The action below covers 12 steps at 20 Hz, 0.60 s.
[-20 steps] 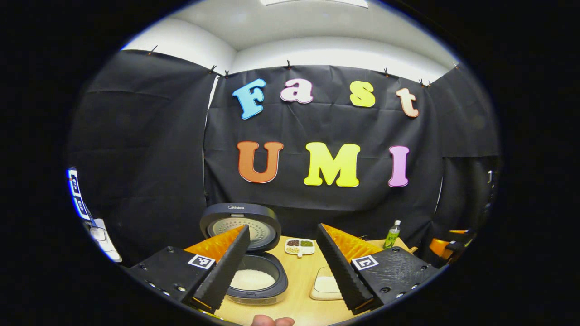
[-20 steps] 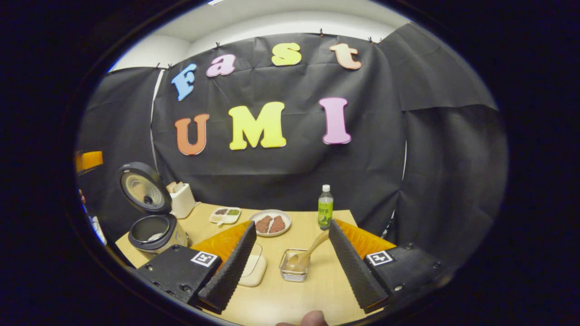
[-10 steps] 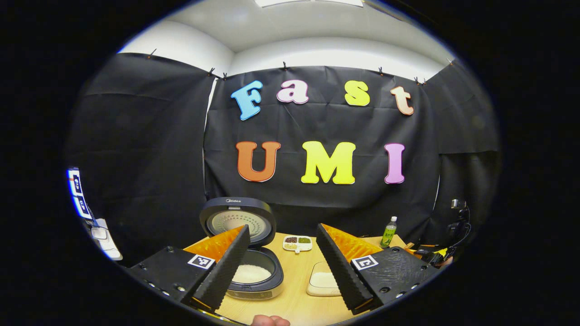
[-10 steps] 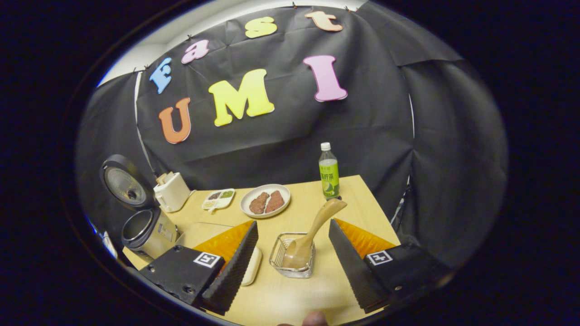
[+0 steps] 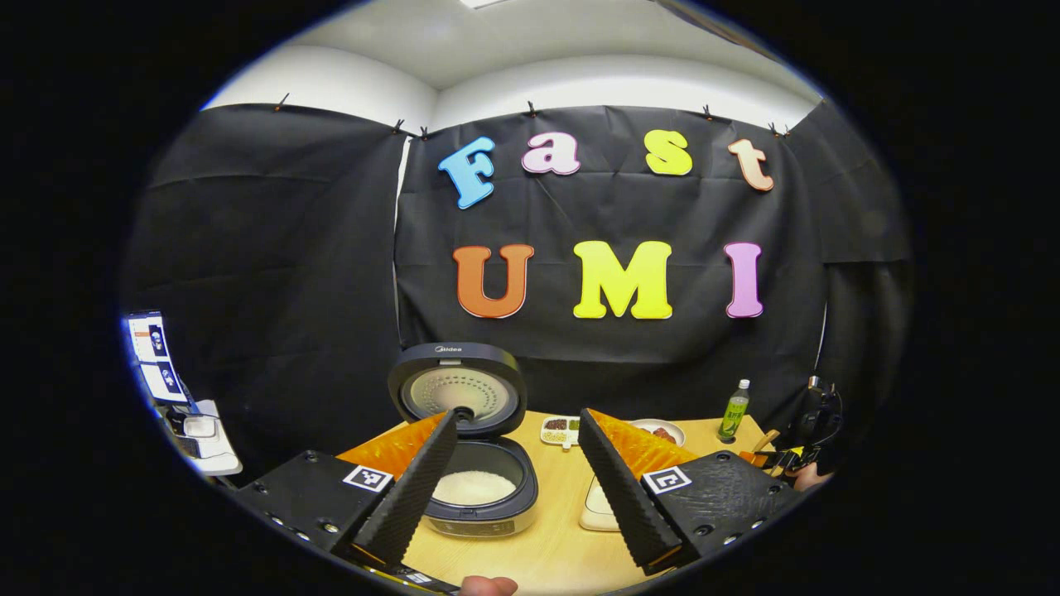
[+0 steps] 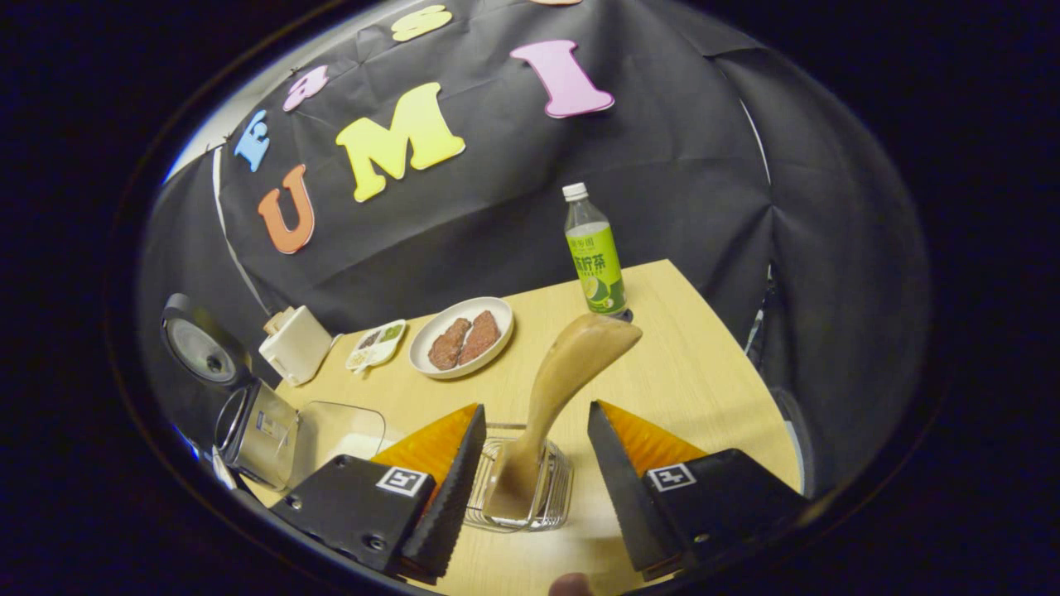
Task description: Close the left gripper, press the button to open the rice cooker; take a wooden spoon from the chopstick holder with the right hand, scoop a spoonful of rice and pour it into the rice cooker, then put the wooden spoon back into the chopstick holder.
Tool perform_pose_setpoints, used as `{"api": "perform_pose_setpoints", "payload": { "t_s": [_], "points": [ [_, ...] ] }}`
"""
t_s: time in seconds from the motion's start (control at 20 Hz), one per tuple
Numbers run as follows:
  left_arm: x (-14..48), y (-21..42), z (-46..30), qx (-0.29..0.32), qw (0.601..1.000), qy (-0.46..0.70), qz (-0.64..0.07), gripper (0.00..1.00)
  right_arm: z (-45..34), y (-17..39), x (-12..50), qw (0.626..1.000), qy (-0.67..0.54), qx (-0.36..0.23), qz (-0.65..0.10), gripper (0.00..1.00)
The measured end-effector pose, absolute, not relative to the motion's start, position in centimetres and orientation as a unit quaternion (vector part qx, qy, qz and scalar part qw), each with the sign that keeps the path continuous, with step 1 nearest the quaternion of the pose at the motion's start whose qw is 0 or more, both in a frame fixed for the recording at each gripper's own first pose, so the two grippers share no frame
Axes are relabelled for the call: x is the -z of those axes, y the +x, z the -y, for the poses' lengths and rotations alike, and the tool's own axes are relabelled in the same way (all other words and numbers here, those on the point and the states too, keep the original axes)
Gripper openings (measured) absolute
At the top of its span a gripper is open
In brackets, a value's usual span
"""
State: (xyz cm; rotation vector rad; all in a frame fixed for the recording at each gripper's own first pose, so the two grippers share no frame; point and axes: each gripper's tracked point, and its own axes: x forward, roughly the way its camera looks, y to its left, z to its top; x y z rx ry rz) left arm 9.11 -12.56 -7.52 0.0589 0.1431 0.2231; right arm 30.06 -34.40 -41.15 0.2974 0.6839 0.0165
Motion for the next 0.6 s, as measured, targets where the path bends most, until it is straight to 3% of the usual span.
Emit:
{"api": "perform_pose_setpoints", "payload": {
  "t_s": [0.1,0.2,0.25,0.35,0.6],
  "points": [
    [7.5,9.1,12.4,-0.116,0.990,0.029,-0.073,0.95,34.4,30.7,41.4,0.931,0.146,-0.009,-0.334,0.74],
    [7.4,8.8,12.1,-0.123,0.989,0.025,-0.072,0.95,34.5,31.0,41.3,0.932,0.146,-0.007,-0.332,0.58],
    [7.4,8.7,11.9,-0.126,0.989,0.024,-0.069,0.94,34.5,31.1,41.1,0.932,0.152,-0.004,-0.330,0.36],
    [7.7,8.3,11.4,-0.136,0.988,0.022,-0.073,0.94,33.8,30.6,40.6,0.926,0.178,-0.005,-0.333,0.19],
    [8.4,7.6,10.7,-0.141,0.987,0.001,-0.082,0.95,33.0,29.9,38.8,0.927,0.172,-0.001,-0.333,0.09]
  ]
}}
